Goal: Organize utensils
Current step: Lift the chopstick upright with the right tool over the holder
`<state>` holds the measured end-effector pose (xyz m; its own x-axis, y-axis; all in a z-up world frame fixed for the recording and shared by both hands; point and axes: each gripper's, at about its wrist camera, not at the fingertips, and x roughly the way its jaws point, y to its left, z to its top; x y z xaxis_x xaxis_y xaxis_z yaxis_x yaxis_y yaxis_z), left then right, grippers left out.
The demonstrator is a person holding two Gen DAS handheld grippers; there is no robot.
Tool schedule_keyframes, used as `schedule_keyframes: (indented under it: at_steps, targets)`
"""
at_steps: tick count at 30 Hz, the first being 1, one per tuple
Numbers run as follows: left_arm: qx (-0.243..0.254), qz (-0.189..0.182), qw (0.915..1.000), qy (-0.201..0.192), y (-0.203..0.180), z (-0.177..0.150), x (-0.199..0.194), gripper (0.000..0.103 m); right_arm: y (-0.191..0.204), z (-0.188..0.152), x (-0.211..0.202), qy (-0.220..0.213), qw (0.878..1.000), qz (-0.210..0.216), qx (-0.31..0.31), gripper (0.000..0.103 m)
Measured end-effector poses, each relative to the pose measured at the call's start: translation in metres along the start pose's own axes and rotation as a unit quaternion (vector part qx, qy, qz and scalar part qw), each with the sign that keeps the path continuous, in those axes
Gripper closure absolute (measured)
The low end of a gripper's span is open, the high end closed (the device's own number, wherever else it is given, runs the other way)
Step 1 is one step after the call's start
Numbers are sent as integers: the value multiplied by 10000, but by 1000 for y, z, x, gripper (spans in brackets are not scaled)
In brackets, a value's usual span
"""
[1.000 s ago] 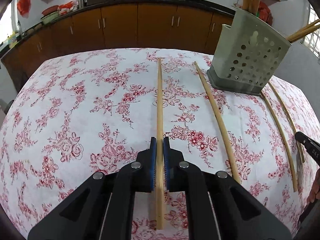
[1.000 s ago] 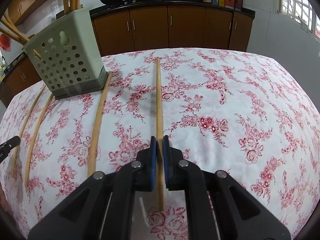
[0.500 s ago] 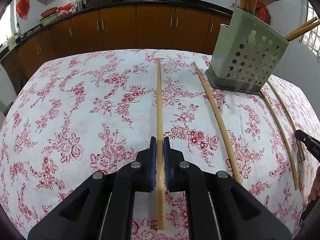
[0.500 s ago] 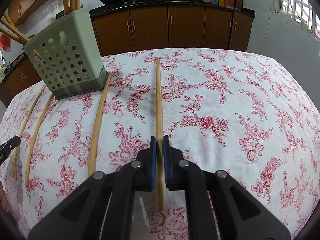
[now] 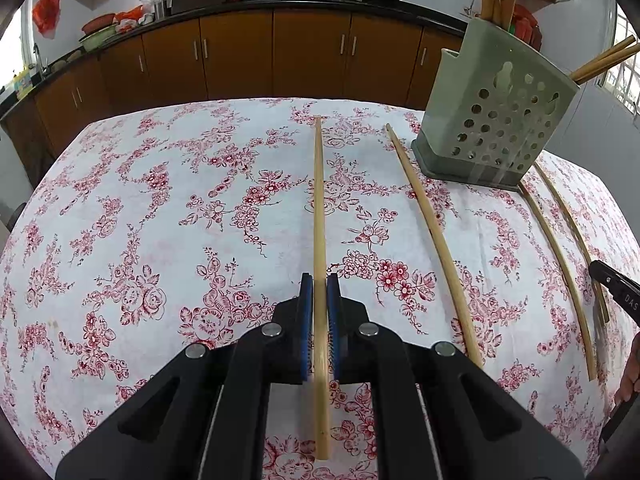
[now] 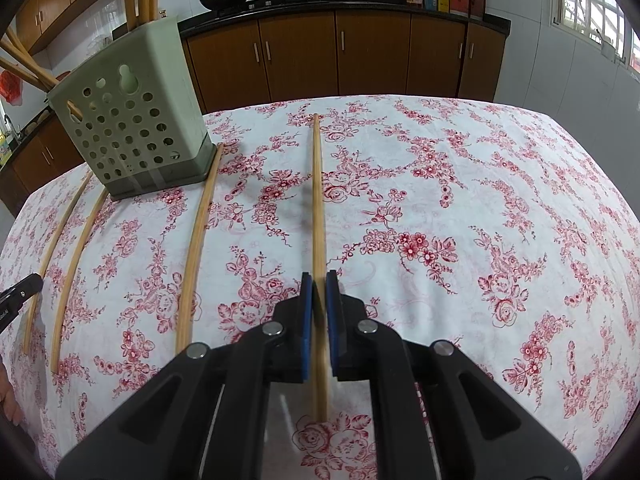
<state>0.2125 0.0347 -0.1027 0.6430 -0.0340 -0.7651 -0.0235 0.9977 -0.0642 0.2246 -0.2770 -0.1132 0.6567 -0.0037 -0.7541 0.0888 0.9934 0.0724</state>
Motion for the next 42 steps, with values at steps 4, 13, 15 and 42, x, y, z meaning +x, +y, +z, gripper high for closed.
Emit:
schedule_keyframes:
  at_steps: [4, 13, 15, 42]
  targets:
    - [1, 1, 10000, 0, 0, 0, 0, 94, -1, 0, 0, 5, 10000, 52, 40, 94]
    - [236, 135, 9996, 23, -6, -14, -12, 94, 1, -8, -5, 9, 10000, 94, -8, 94]
    - [288, 174, 9994, 25, -8, -15, -12, 95, 1, -8, -6, 10, 9999, 130, 19, 94]
    - [-357, -611, 9831, -1687, 5, 44, -135, 96, -23, 49, -140, -1944, 9784, 656, 265, 95]
